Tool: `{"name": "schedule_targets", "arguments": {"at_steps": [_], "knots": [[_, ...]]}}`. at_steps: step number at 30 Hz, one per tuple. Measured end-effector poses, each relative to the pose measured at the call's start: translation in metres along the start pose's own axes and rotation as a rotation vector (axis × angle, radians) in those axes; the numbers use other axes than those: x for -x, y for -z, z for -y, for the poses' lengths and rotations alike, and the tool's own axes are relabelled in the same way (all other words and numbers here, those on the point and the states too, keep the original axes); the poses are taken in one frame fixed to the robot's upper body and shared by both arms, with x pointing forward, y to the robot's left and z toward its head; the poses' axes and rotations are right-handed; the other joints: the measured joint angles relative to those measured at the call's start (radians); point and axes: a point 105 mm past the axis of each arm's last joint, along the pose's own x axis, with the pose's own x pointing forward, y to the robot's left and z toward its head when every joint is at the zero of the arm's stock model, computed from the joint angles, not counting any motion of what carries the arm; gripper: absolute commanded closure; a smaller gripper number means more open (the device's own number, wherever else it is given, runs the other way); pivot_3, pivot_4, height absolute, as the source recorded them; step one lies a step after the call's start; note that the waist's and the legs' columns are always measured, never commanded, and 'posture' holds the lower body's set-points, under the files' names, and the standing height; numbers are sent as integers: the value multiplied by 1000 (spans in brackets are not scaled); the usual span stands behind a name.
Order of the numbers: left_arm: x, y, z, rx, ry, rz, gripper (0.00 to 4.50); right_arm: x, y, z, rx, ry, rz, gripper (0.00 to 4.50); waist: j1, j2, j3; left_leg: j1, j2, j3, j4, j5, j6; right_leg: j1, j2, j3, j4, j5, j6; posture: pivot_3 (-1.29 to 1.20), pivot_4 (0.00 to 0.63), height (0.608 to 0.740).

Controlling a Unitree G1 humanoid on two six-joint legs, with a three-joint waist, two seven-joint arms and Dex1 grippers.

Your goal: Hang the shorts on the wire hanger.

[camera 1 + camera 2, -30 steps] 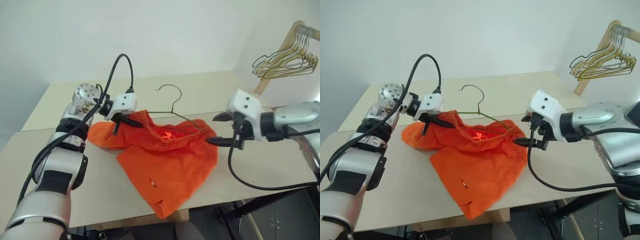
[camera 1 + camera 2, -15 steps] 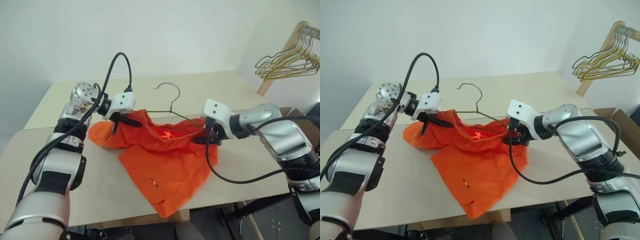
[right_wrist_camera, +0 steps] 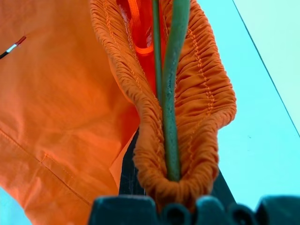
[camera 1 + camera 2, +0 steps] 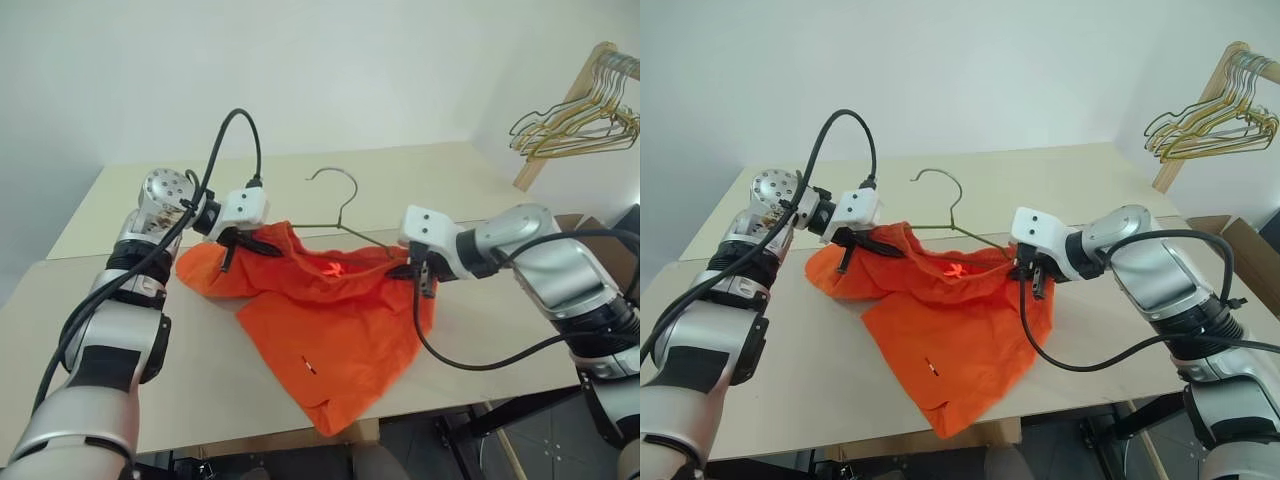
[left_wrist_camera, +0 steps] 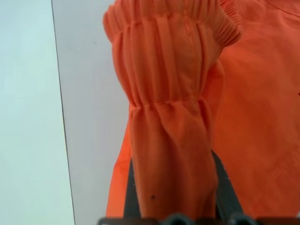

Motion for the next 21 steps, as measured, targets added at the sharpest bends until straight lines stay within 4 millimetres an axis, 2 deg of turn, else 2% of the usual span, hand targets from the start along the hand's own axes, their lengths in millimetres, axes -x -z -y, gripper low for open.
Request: {"name": "schedule_targets", "arguments": {"at_steps": [6,12,18,21], "knots": [[2,-15,-3,-12,-16,98,1927,5,-1,-9,-27,-50,30,4500,0,0,0,0,0,-1,0,0,0,0,0,0,0,0,0,-160,0,740],[5,-18,-5,13,-39,140,61,18,19,-32,-168,-101,34,4500,1,0,0,0,0,-1,1,0,0,1,0,0,0,0,0,-171,0,740],[24,-31,-16,84,-134,300,7,29,44,-56,-381,-63,36,4500,0,0,0,0,0,-1,1,0,1,2,0,0,0,0,0,-201,0,740],[37,-54,-24,108,-207,471,7,35,50,-61,-518,14,77,4500,0,0,0,0,0,-1,2,0,1,3,0,0,0,0,0,-220,0,740]]}}
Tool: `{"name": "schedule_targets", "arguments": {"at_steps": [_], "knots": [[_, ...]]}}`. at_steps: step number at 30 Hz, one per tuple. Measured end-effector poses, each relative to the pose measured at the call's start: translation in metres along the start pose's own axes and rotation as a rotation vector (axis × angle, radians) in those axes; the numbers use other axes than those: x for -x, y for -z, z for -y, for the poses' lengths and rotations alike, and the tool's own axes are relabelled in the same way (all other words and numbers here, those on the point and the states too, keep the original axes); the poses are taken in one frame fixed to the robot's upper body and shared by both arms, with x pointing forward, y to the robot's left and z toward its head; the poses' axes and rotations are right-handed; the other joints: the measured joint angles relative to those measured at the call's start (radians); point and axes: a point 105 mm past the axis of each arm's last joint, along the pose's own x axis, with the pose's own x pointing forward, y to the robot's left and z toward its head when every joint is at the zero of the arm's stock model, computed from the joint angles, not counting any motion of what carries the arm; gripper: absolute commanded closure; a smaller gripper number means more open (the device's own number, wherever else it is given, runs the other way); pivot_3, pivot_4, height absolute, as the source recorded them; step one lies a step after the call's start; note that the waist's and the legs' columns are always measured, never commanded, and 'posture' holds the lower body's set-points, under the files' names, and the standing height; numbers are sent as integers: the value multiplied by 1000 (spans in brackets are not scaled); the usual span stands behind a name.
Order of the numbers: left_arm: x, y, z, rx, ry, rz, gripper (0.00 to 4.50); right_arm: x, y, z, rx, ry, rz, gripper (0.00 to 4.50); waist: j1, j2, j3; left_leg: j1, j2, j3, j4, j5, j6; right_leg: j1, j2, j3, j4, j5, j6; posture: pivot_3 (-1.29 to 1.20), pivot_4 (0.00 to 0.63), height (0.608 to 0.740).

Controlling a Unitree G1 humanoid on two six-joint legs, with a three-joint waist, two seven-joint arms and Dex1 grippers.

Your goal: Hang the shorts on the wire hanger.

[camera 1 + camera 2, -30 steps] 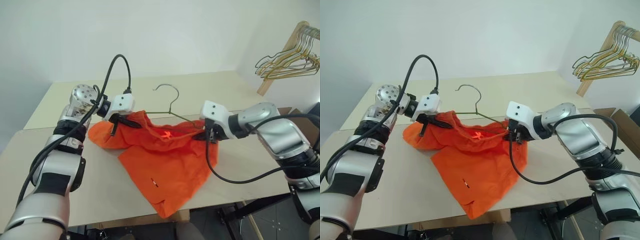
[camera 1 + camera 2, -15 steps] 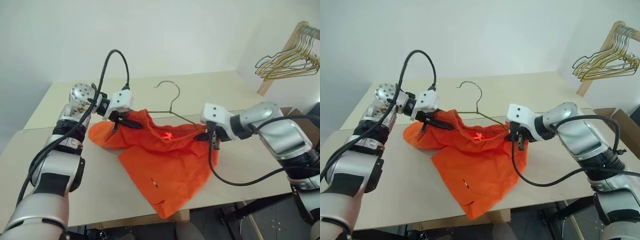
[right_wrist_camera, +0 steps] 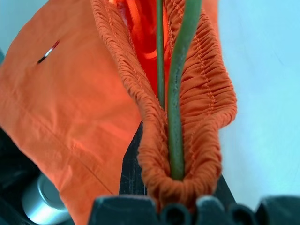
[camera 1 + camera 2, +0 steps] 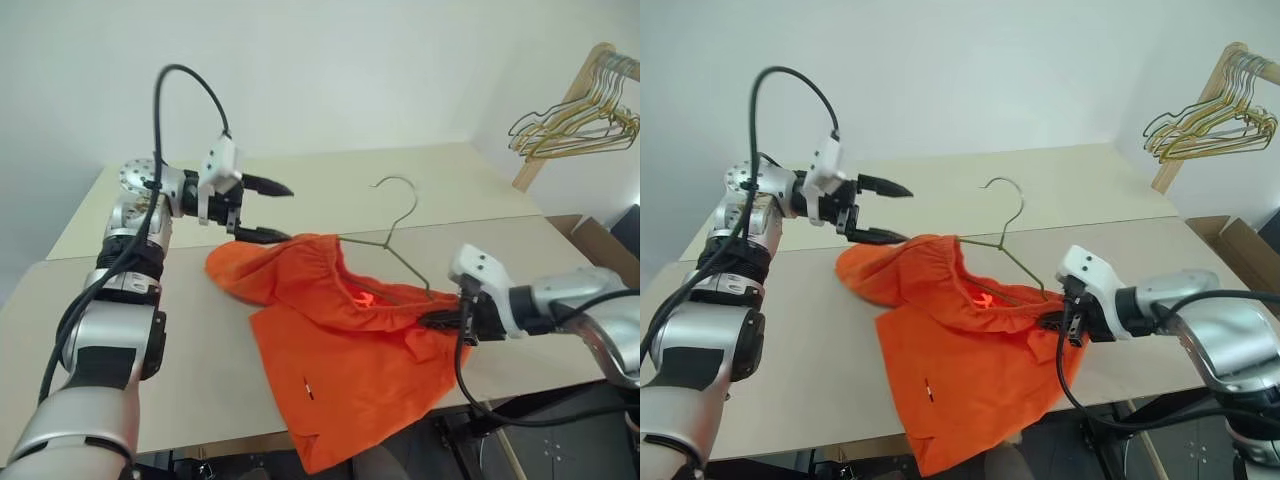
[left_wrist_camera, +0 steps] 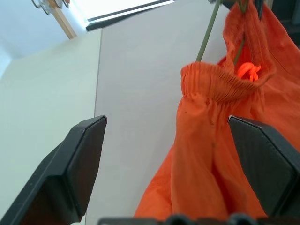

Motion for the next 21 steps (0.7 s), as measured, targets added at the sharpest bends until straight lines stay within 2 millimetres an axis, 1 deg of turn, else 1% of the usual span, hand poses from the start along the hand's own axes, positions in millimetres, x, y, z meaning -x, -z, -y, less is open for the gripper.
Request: {"name": "schedule_targets", "arguments": {"at_steps": [2,4,6,9,11,13,16,18,20,21], "knots": [[0,-17,2,35,-16,118,7,4,4,0,-83,48,42,4500,-1,1,0,1,0,-1,0,0,0,1,0,0,0,0,0,-230,0,740],[-3,-32,14,75,-8,246,7,13,12,4,-208,139,93,4500,0,2,-1,2,1,-1,0,-1,1,3,0,0,0,0,0,-240,2,740],[-11,-40,24,102,-10,330,7,24,23,9,-314,232,119,4500,3,2,-2,4,0,-2,0,-1,1,8,0,0,-1,0,0,-258,4,740],[-24,-58,35,166,-35,468,7,41,40,14,-440,371,172,4500,15,3,-3,6,0,-3,0,-1,1,10,0,1,-4,0,0,-292,8,740],[-33,-67,43,191,-42,513,7,54,47,19,-494,464,232,4500,12,8,-7,6,0,-2,0,-1,1,11,-1,2,-5,0,0,-318,5,740],[-43,-72,53,219,-28,545,7,68,52,26,-539,551,289,4500,4,14,-12,8,-1,-1,0,-1,2,13,-1,3,-5,0,0,-339,1,740],[-52,-75,59,252,-14,552,7,90,60,36,-599,693,346,4500,-13,19,-15,14,-1,2,-1,-1,2,20,0,4,-6,0,0,-352,0,740],[-55,-74,57,263,-15,550,7,106,67,45,-643,782,372,4500,-27,20,-14,21,-1,4,-1,-1,2,29,0,4,-8,-1,0,-365,0,740],[-56,-76,52,272,-19,550,7,121,70,54,-680,853,398,4500,-40,20,-14,23,-2,9,0,-1,1,31,0,5,-9,1,1,-371,0,740],[-57,-77,50,272,-19,550,7,128,70,58,-693,889,411,4500,-48,20,-14,25,-3,10,-1,-1,2,35,0,5,-10,1,1,-372,0,740]]}}
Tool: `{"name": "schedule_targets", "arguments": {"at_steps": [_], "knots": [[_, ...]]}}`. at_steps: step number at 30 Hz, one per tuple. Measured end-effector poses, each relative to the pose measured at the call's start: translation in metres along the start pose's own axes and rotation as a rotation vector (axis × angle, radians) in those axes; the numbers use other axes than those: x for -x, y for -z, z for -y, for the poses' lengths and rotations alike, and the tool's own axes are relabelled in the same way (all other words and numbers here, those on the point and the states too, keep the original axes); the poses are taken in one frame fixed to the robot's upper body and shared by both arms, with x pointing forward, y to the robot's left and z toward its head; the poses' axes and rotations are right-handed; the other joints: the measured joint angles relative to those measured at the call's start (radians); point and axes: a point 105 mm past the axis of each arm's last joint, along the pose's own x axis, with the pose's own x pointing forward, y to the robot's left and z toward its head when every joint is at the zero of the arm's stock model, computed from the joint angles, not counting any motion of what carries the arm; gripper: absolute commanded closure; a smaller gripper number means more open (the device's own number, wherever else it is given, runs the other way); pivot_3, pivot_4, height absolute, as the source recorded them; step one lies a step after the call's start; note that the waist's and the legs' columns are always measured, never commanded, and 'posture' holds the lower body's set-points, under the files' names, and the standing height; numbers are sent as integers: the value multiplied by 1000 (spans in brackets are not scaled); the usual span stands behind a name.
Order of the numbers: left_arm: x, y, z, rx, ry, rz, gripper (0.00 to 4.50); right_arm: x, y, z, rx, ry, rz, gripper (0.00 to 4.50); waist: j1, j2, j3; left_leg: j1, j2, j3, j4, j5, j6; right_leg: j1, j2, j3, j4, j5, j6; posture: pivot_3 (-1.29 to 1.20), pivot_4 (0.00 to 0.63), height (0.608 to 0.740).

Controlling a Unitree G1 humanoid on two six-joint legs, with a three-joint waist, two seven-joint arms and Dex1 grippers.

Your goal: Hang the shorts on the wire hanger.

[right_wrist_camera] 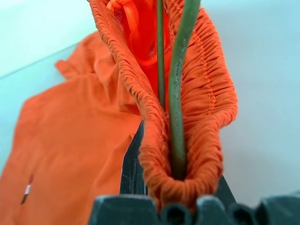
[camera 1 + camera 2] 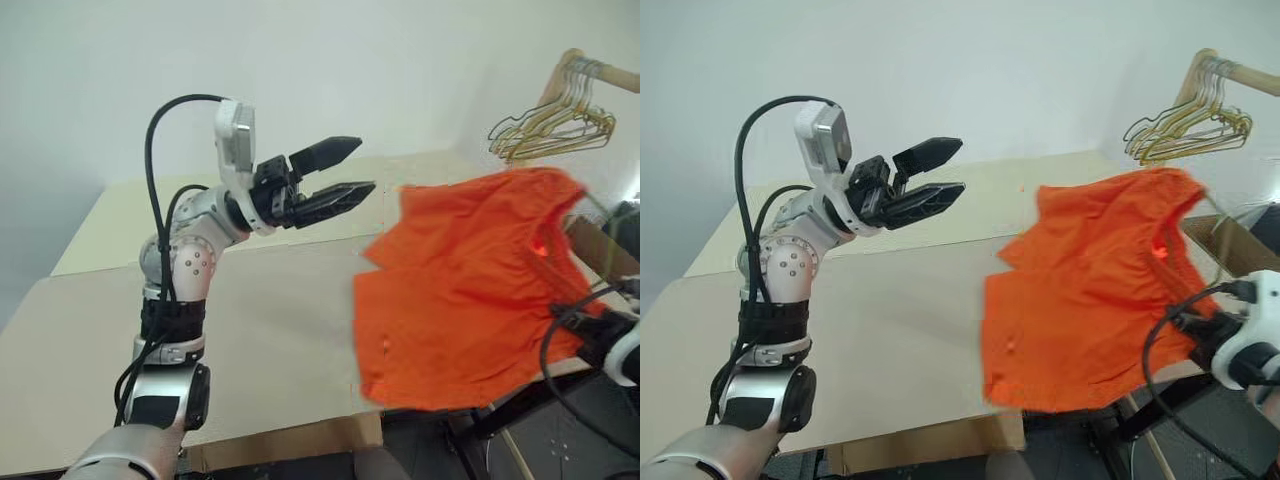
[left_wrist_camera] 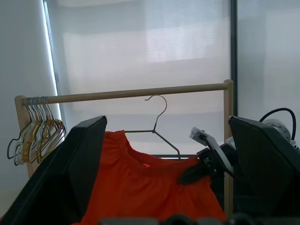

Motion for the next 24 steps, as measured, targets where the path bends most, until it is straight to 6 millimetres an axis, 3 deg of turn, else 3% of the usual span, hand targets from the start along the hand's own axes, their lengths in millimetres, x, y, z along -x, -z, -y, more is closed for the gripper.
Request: {"name": "schedule_targets", "arguments": {"at_steps": [4,13,19,24], "knots": [[-6,-4,-4,-5,8,1,7,0,-26,20,-49,110,65,4500,-25,1,1,17,2,3,-13,0,0,23,1,0,-15,-5,7,-367,0,740],[-2,0,-10,2,-35,-21,7,-8,-54,41,-169,220,100,4500,-43,2,1,17,3,6,-14,0,0,25,1,2,-18,-3,8,-334,2,740],[4,2,-13,1,-69,-35,7,-4,-78,63,-299,313,148,4500,-34,2,2,16,3,7,-15,0,0,24,1,2,-20,-3,7,-320,4,740],[6,0,-12,-13,-73,-43,7,2,-87,81,-369,387,144,4500,-28,3,3,16,3,8,-15,0,0,24,0,2,-22,-3,7,-321,0,740]]}}
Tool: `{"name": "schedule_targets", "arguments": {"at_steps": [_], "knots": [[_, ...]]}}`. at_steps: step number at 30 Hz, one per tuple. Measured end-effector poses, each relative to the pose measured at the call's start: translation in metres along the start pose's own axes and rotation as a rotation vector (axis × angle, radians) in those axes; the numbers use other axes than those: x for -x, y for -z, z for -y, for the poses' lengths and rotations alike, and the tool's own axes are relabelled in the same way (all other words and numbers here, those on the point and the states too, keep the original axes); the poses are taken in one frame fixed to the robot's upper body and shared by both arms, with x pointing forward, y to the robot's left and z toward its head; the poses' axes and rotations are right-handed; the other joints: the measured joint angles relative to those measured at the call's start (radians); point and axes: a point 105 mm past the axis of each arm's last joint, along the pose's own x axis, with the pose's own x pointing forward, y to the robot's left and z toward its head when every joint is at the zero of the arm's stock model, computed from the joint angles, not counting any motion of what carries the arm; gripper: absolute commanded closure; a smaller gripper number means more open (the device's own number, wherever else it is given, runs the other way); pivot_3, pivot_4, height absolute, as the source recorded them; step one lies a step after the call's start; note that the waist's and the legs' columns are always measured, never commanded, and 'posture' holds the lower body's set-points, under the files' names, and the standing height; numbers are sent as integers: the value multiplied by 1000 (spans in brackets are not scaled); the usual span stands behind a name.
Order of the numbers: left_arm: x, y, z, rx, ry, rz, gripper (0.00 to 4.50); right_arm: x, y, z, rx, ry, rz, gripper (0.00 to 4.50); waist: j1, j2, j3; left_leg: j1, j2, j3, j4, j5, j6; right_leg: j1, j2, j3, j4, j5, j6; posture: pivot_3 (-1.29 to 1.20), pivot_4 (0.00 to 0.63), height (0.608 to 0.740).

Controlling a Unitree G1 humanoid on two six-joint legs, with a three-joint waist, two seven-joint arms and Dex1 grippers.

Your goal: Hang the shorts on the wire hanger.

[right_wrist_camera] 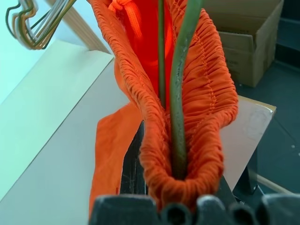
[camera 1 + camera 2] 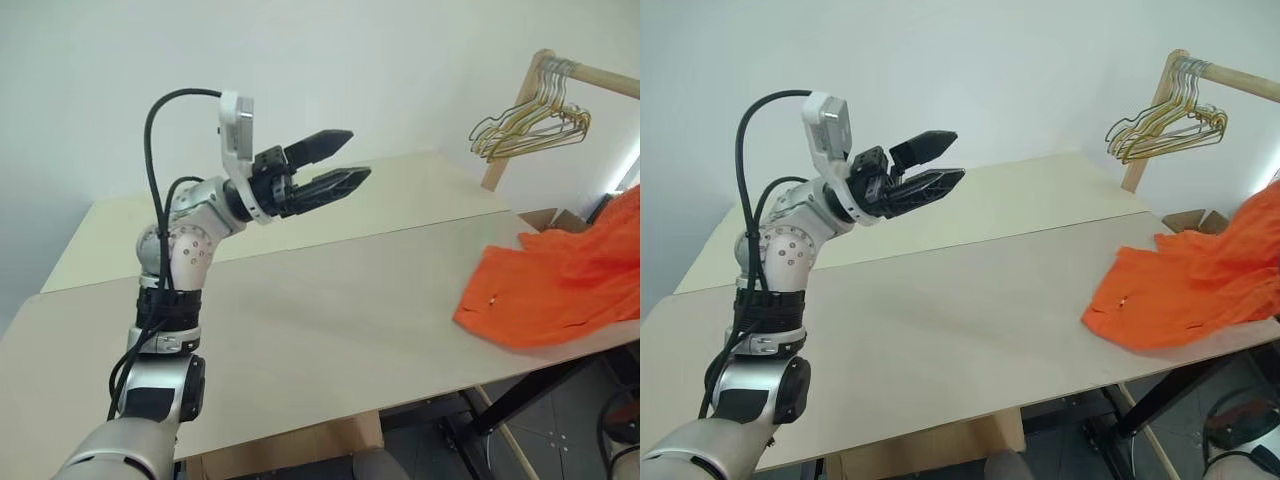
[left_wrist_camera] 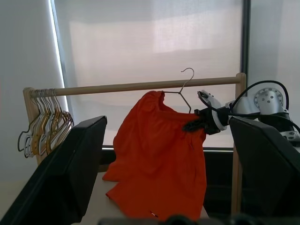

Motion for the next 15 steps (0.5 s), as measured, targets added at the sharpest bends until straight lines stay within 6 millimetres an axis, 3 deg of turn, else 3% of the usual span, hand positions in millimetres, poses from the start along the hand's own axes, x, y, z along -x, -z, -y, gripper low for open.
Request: {"name": "schedule_targets", "arguments": {"at_steps": [7,15], "knots": [[-1,-1,2,-9,7,-4,7,-10,-14,12,-104,87,-51,4500,-3,1,1,1,1,3,-2,0,0,0,1,2,-5,0,3,-306,0,740],[1,0,6,-26,1,-14,7,-26,-14,36,-198,234,-100,4500,1,1,2,0,0,6,-3,0,1,0,0,6,-8,1,4,-287,2,740]]}}
